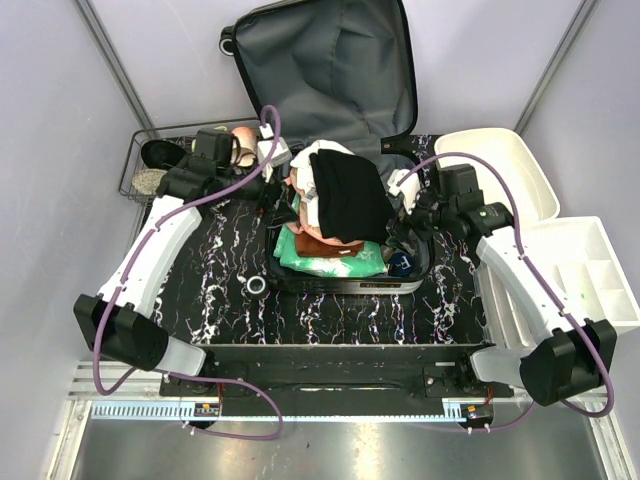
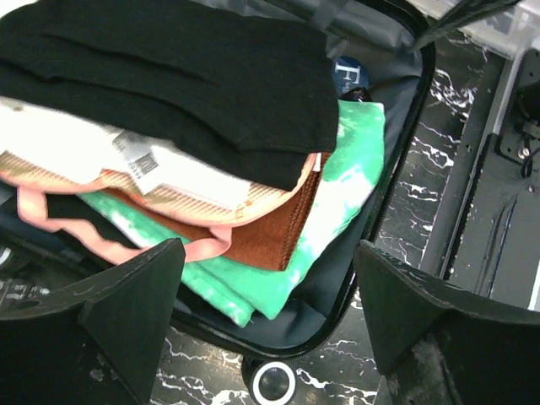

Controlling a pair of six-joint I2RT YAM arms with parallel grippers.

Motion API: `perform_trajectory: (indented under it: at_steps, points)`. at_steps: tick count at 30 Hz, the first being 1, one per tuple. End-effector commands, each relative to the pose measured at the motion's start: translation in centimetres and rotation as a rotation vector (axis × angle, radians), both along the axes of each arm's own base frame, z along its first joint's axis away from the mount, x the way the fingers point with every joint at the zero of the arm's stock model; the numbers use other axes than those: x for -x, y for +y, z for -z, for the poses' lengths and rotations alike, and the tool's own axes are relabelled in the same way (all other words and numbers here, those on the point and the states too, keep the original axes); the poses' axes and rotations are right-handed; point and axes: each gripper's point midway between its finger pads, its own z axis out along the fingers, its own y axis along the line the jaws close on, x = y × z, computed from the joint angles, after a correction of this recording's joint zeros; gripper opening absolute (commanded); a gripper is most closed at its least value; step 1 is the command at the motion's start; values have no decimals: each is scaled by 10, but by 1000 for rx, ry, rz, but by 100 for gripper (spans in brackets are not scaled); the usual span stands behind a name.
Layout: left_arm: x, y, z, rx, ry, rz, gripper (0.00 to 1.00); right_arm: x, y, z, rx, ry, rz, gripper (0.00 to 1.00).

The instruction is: Open, take out, and arrange the luggage

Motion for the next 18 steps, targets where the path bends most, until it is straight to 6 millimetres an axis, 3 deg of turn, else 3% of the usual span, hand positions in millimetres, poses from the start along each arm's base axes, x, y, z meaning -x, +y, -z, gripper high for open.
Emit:
perform_trajectory:
  at_steps: [1,4,8,11,12,14,16,17,18]
  points:
    - [12,-33,-9,-50,-186,221,82,-13,6,8,37,-144,-104,92]
    - [19,-54,11,-169,-324,375,66,-15,2,28,59,-136,-88,84]
    - [12,-77,31,-231,-370,471,61,-23,2,47,62,-119,-68,81]
    - [4,-93,55,-277,-374,532,58,-38,0,49,39,-113,-22,77]
    - [1,-97,54,-275,-381,536,57,-44,-3,49,28,-99,0,77]
    - [-6,-101,61,-288,-364,530,57,-63,-22,29,-25,-97,86,75]
    - [-11,-103,56,-281,-367,518,57,-75,-41,24,-28,-67,158,74]
    - [-13,-104,56,-279,-365,516,57,-88,-60,6,-47,-78,232,74]
    - [-14,-106,53,-273,-375,518,57,-91,-72,10,-44,-37,282,74]
